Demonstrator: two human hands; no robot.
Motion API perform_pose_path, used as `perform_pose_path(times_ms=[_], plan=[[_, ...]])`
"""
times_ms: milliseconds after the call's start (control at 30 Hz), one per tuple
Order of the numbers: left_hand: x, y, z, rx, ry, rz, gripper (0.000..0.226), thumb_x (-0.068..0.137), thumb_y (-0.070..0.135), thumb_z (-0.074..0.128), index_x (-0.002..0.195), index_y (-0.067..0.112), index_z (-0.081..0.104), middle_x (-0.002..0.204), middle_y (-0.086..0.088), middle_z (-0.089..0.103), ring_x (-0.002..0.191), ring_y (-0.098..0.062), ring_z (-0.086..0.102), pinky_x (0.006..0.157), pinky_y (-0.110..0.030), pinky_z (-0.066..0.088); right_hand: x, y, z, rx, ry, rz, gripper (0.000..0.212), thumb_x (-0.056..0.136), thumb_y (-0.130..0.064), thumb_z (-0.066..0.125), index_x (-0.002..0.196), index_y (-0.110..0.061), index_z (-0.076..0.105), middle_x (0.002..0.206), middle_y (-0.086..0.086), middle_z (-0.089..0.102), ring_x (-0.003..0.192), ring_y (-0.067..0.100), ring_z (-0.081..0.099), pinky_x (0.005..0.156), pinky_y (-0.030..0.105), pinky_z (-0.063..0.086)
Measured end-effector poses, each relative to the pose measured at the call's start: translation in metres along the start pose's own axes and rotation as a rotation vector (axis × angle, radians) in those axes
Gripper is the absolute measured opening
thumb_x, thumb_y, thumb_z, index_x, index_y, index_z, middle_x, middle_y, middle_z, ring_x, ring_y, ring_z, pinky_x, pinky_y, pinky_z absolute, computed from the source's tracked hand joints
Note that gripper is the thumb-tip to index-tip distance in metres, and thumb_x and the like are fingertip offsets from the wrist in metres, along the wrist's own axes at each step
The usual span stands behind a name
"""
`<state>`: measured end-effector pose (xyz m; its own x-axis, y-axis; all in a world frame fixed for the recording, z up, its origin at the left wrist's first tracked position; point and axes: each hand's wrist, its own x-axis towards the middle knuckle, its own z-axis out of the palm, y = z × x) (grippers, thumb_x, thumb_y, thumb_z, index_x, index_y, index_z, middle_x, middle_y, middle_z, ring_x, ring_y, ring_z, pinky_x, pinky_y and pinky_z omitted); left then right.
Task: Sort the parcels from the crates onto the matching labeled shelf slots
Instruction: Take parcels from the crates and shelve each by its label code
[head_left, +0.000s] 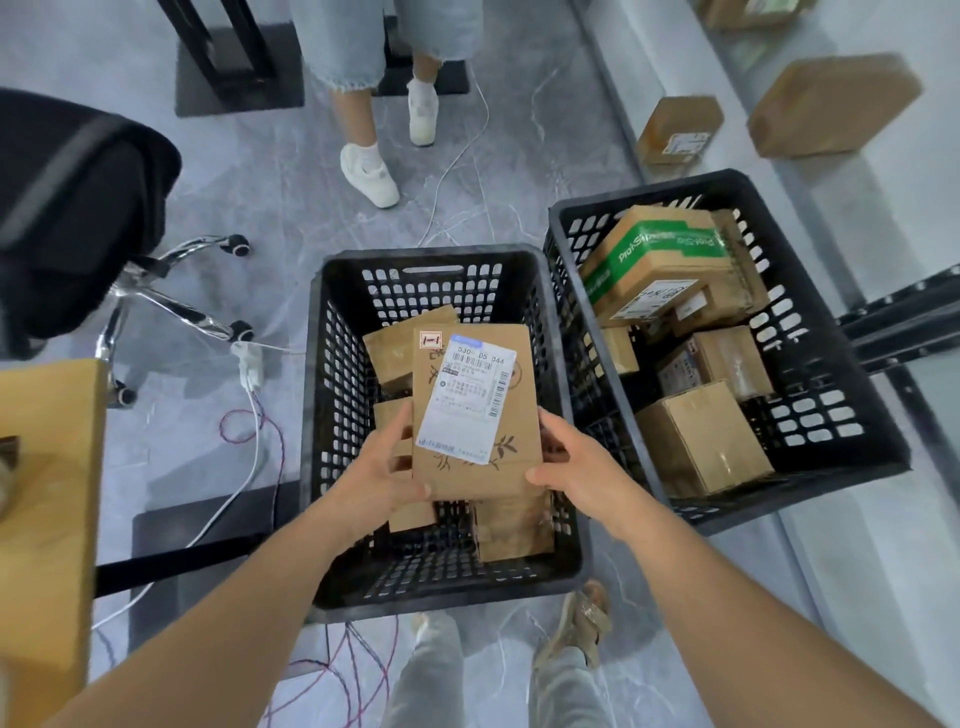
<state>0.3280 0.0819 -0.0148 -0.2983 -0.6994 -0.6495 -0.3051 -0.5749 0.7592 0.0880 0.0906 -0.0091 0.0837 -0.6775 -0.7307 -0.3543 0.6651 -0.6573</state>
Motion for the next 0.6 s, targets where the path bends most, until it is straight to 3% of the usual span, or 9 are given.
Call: perform_pose_path(times_ms=[167, 300, 367, 467, 600], plan=[[-0.015, 0.033, -0.003, 0.006, 0.0, 0.106, 0.102, 0.08, -0.008, 0.066, 0.143, 0.053, 0.014, 0.142, 0.014, 0.038, 0.121, -0.014, 0.049, 0.096, -0.035, 0.049, -0.019, -0.03, -0.014, 0.039, 0.038, -0.111, 0.08, 0.087, -0.001, 0.061, 0.147, -0.041, 0.026, 0.132, -0.009, 0.052, 0.122, 0.014, 0.049, 0.108, 0.045, 0.037], [-0.032, 0.07, -0.005, 0.036, 0.016, 0.255, 0.097, 0.081, -0.012, 0.062, 0.13, 0.058, 0.016, 0.128, 0.023, 0.044, 0.11, -0.004, 0.053, 0.075, -0.013, 0.05, -0.044, -0.053, -0.027, 0.061, 0.079, -0.234, 0.085, 0.086, 0.002, 0.062, 0.145, -0.044, 0.023, 0.119, -0.014, 0.053, 0.121, 0.015, 0.05, 0.107, 0.044, 0.038], [-0.04, 0.088, -0.008, 0.075, 0.017, 0.329, 0.097, 0.081, -0.01, 0.063, 0.125, 0.064, 0.017, 0.128, 0.027, 0.043, 0.107, 0.005, 0.053, 0.077, -0.012, 0.049, -0.059, -0.063, -0.033, 0.06, 0.108, -0.297, 0.091, 0.083, 0.002, 0.065, 0.143, -0.049, 0.021, 0.124, -0.011, 0.052, 0.119, 0.013, 0.053, 0.103, 0.042, 0.042], [-0.051, 0.114, -0.012, 0.135, 0.012, 0.434, 0.1, 0.08, -0.008, 0.066, 0.131, 0.063, 0.017, 0.133, 0.026, 0.039, 0.112, 0.005, 0.051, 0.089, -0.025, 0.049, -0.084, -0.08, -0.045, 0.091, 0.145, -0.393, 0.094, 0.079, 0.006, 0.067, 0.133, -0.057, 0.024, 0.12, -0.019, 0.05, 0.109, 0.003, 0.057, 0.091, 0.029, 0.048], [-0.062, 0.15, -0.012, 0.153, -0.032, 0.584, 0.101, 0.08, -0.012, 0.064, 0.139, 0.055, 0.016, 0.138, 0.021, 0.037, 0.117, -0.001, 0.049, 0.08, -0.023, 0.053, -0.122, -0.105, -0.066, 0.09, 0.207, -0.525, 0.094, 0.078, 0.009, 0.067, 0.118, -0.066, 0.027, 0.125, -0.021, 0.046, 0.109, -0.002, 0.056, 0.082, 0.019, 0.048]])
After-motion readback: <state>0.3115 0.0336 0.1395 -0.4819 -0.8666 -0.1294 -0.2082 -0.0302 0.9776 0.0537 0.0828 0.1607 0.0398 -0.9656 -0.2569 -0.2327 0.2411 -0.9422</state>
